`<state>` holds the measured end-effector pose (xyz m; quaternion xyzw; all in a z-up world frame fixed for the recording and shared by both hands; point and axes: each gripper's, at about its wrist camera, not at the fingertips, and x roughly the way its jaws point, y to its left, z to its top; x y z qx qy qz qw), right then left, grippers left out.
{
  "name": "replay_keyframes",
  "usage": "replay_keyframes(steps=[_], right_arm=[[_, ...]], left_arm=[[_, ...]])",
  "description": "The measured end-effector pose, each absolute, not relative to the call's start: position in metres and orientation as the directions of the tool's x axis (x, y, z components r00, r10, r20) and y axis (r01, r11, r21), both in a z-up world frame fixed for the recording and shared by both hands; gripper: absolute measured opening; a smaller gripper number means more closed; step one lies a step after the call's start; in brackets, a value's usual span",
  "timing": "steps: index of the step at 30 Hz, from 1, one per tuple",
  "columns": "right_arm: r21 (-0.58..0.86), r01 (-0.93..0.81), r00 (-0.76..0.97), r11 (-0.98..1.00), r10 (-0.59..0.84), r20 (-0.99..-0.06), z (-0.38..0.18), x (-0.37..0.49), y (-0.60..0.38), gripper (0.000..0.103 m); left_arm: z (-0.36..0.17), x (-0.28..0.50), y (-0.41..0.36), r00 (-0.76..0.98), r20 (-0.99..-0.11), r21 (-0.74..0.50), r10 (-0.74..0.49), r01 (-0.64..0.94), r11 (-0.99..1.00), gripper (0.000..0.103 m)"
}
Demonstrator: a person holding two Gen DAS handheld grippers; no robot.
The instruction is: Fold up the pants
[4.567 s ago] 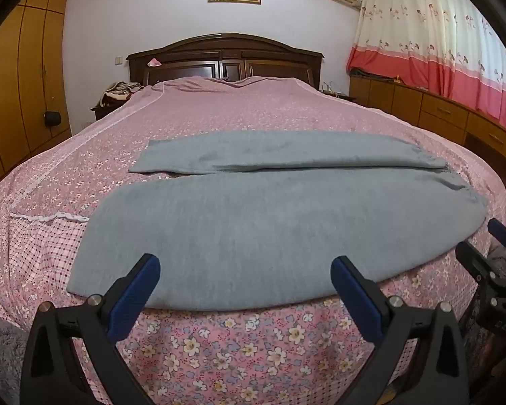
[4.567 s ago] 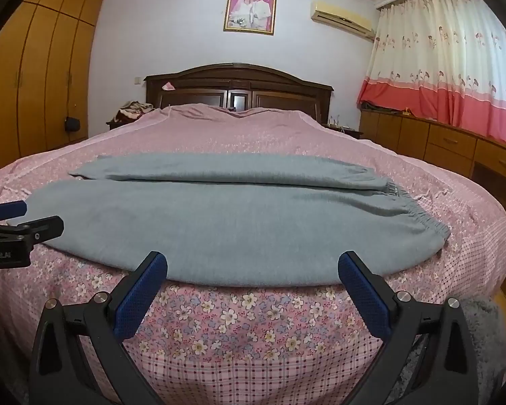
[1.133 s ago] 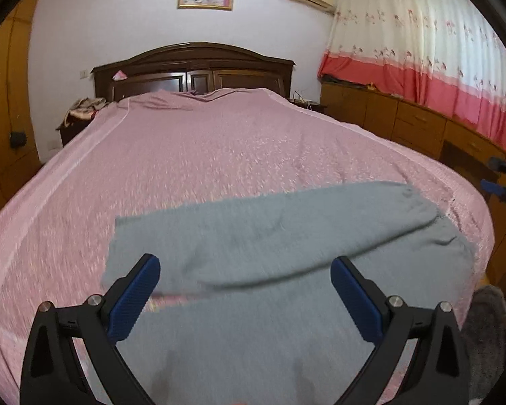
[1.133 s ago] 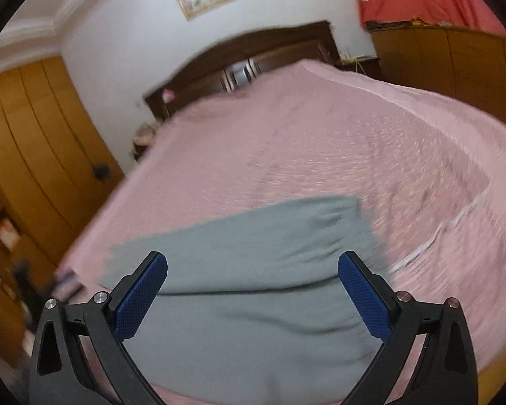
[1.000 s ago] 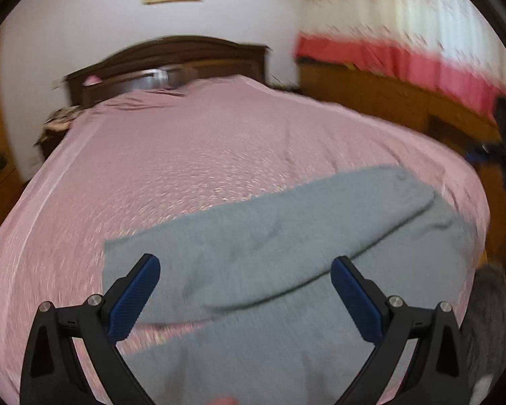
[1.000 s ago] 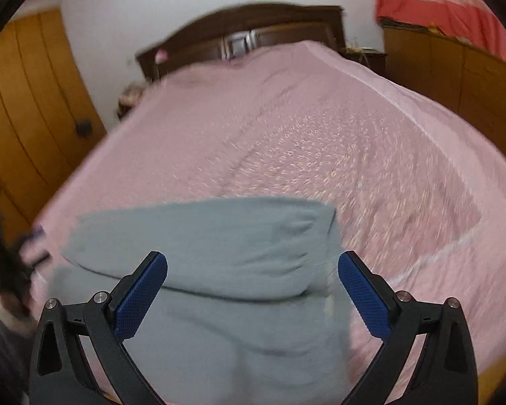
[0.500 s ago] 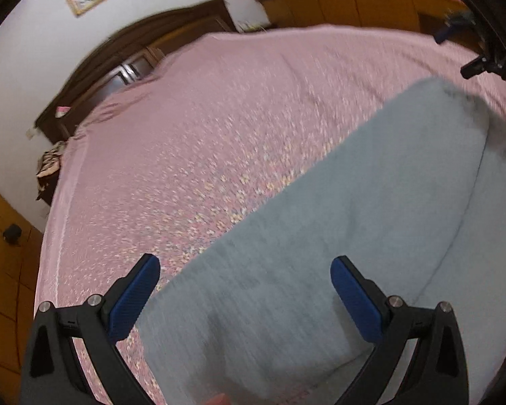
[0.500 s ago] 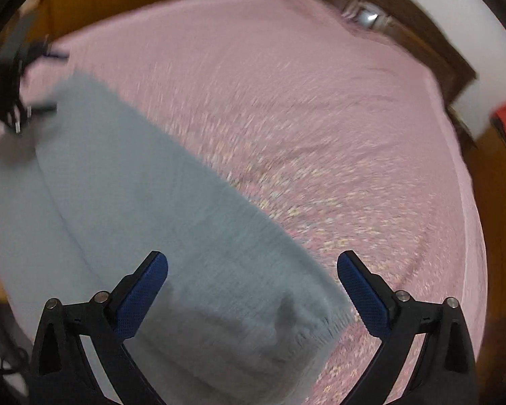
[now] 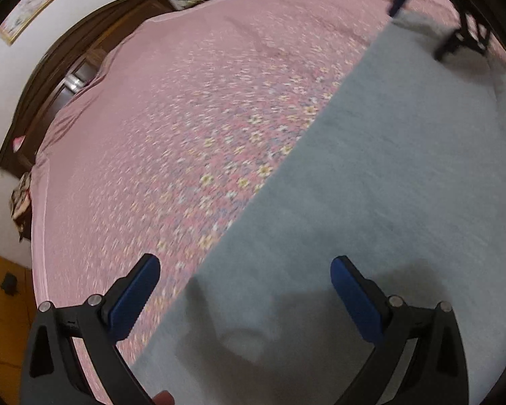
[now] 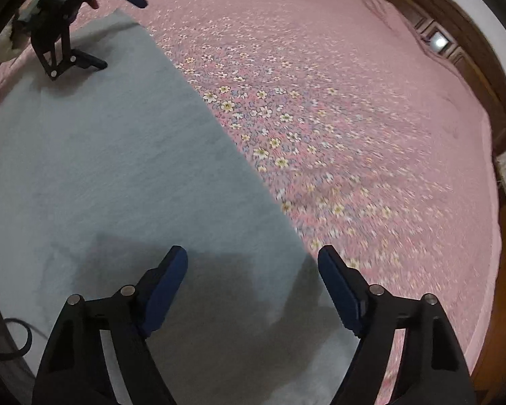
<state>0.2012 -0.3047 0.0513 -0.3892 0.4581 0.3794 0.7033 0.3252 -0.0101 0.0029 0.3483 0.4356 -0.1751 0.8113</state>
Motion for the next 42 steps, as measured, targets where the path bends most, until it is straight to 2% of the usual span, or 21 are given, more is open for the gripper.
replay_keyframes(steps=[3, 9, 15, 17, 21, 23, 24, 25, 26, 27, 28, 30, 33, 36, 40, 42], right_arm=[[-0.144, -0.907, 0.237, 0.397, 0.197, -0.951, 0.054, 0.215, -0.297, 0.077], [-0.072, -0.915, 0.174, 0.397, 0.227, -0.958, 0.058, 0.246, -0.280, 0.067], [0.022, -0.942, 0.060, 0.335, 0.232, -0.971, 0.044, 0.247, -0.264, 0.061], [0.036, -0.941, 0.044, 0.338, 0.224, -0.974, 0.035, 0.249, -0.263, 0.061], [0.065, -0.930, 0.030, 0.361, 0.251, -0.967, 0.032, 0.251, -0.268, 0.060], [0.079, -0.930, 0.016, 0.359, 0.257, -0.966, 0.036, 0.247, -0.274, 0.051], [0.077, -0.933, 0.018, 0.351, 0.259, -0.966, 0.040, 0.243, -0.278, 0.039], [0.058, -0.940, 0.038, 0.337, 0.272, -0.962, 0.046, 0.237, -0.277, 0.028], [0.053, -0.943, 0.043, 0.329, 0.279, -0.959, 0.053, 0.231, -0.285, 0.022], [0.043, -0.946, 0.050, 0.320, 0.276, -0.960, 0.056, 0.226, -0.286, 0.015], [0.018, -0.951, 0.069, 0.308, 0.267, -0.961, 0.056, 0.222, -0.280, 0.012], [-0.021, -0.949, 0.110, 0.314, 0.268, -0.957, 0.059, 0.221, -0.274, 0.005], [-0.071, -0.944, 0.170, 0.322, 0.290, -0.942, 0.073, 0.214, -0.275, 0.005], [-0.119, -0.940, 0.222, 0.321, 0.305, -0.926, 0.083, 0.201, -0.278, 0.004], [-0.191, -0.930, 0.289, 0.315, 0.300, -0.909, 0.095, 0.181, -0.280, 0.004], [-0.234, -0.919, 0.331, 0.317, 0.300, -0.895, 0.104, 0.165, -0.280, 0.004]], left_arm=[[0.000, 0.332, -0.016, 0.566, -0.824, 0.435, 0.008, 0.624, 0.649, 0.103], [0.012, 0.365, 0.000, 0.517, -0.855, 0.336, -0.048, 0.621, 0.708, 0.103], [-0.012, 0.395, 0.022, 0.296, -0.946, 0.080, -0.133, 0.609, 0.789, 0.103], [-0.016, 0.397, 0.036, 0.290, -0.927, -0.001, -0.236, 0.629, 0.778, 0.103], [-0.012, 0.388, 0.047, 0.329, -0.903, -0.002, -0.277, 0.640, 0.768, 0.103], [-0.009, 0.382, 0.045, 0.353, -0.900, 0.031, -0.257, 0.638, 0.770, 0.101], [-0.006, 0.377, 0.046, 0.353, -0.899, 0.032, -0.261, 0.646, 0.763, 0.089], [-0.002, 0.369, 0.043, 0.351, -0.892, 0.024, -0.286, 0.669, 0.743, 0.068], [0.003, 0.365, 0.040, 0.350, -0.885, 0.022, -0.306, 0.689, 0.725, 0.054], [0.006, 0.363, 0.037, 0.334, -0.884, 0.008, -0.326, 0.709, 0.705, 0.034], [0.008, 0.362, 0.033, 0.314, -0.889, -0.008, -0.335, 0.719, 0.695, 0.029], [0.010, 0.365, 0.035, 0.296, -0.892, -0.027, -0.343, 0.722, 0.692, 0.026], [0.018, 0.374, 0.048, 0.282, -0.888, -0.082, -0.364, 0.681, 0.728, 0.017], [0.031, 0.365, 0.054, 0.345, -0.877, -0.018, -0.335, 0.672, 0.740, 0.015], [0.042, 0.345, 0.062, 0.402, -0.866, 0.049, -0.296, 0.658, 0.751, 0.005], [0.053, 0.327, 0.063, 0.446, -0.850, 0.091, -0.279, 0.647, 0.757, 0.004]])
